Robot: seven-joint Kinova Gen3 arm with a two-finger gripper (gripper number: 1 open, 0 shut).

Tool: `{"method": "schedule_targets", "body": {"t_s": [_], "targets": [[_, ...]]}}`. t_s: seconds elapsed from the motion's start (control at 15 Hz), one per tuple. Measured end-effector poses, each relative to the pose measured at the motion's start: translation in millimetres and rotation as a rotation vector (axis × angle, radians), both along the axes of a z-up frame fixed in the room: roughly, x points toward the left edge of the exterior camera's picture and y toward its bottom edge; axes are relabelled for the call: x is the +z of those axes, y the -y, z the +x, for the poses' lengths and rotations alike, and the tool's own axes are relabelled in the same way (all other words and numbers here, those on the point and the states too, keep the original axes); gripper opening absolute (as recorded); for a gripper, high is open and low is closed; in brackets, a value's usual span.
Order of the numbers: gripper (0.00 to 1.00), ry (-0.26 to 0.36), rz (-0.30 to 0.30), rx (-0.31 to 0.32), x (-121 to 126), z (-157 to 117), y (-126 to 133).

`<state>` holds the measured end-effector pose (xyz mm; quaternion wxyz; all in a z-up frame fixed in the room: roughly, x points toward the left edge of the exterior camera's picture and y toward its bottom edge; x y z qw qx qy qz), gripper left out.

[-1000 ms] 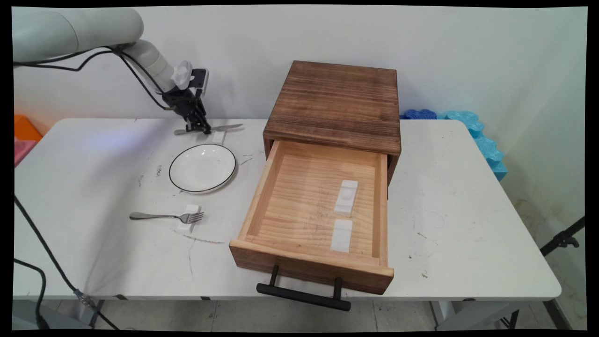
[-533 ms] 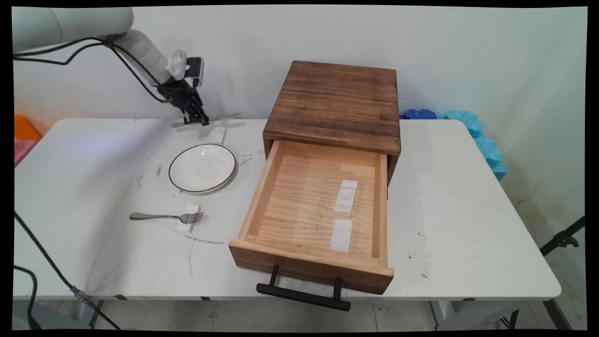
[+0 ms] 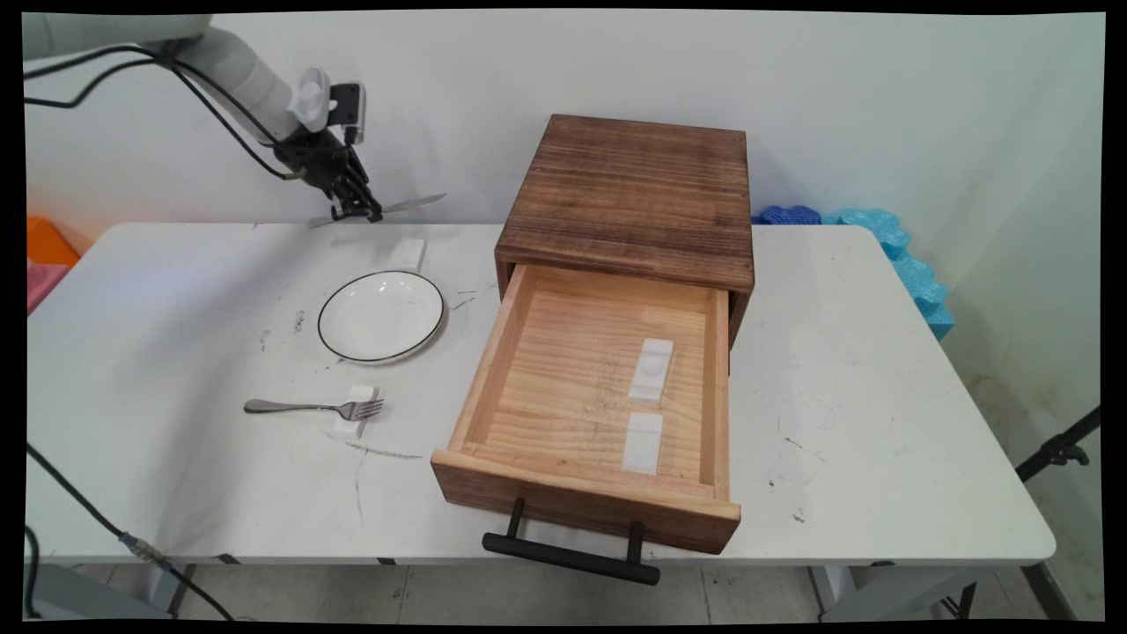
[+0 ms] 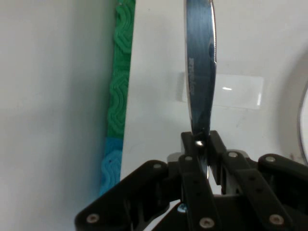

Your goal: Place the picked object into the drawer

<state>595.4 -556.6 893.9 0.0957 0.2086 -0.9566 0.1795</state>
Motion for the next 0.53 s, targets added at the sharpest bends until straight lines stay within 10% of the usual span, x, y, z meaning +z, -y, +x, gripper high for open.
{"method": "schedule_targets", "body": {"t_s": [0.53], "targets": [[0.00, -0.011, -0.013, -0.063, 50.3, -24.0, -54.8]]}}
